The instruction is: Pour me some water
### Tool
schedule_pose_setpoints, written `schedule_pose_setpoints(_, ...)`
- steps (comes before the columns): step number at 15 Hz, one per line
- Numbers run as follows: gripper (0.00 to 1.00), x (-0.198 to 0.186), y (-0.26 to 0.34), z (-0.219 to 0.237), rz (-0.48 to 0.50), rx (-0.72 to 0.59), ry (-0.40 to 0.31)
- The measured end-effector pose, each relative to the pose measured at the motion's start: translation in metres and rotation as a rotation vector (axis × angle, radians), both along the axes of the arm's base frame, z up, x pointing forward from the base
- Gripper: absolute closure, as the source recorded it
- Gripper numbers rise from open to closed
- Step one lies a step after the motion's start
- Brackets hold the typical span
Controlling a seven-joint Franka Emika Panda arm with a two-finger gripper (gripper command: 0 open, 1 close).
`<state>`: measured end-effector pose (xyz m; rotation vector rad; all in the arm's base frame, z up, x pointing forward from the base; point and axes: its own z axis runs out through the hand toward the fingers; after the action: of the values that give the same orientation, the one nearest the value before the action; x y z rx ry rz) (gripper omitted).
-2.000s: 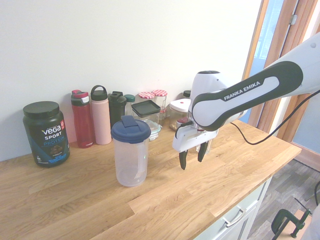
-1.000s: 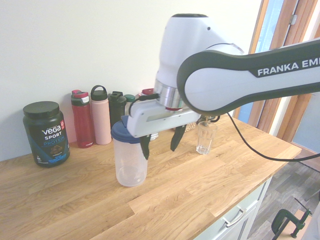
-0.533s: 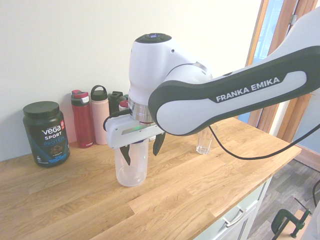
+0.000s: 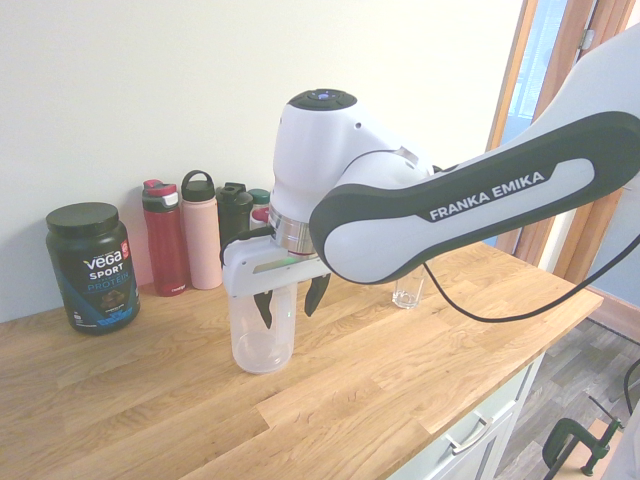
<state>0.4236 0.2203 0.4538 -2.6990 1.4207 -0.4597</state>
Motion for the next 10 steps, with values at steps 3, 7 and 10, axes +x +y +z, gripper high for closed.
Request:
schedule_pose_setpoints(3,1.0,0.0002,0.0007,-0.0009,0.008,0.002,-0.012)
schedule_pose_setpoints(7,1.0,0.0001,0.0049,-0.0056,0.019,0.002,-0.008)
schedule_pose_setpoints(10,1.0,0.0011,0.0083,-0.0099,0.023,0.008,-0.006)
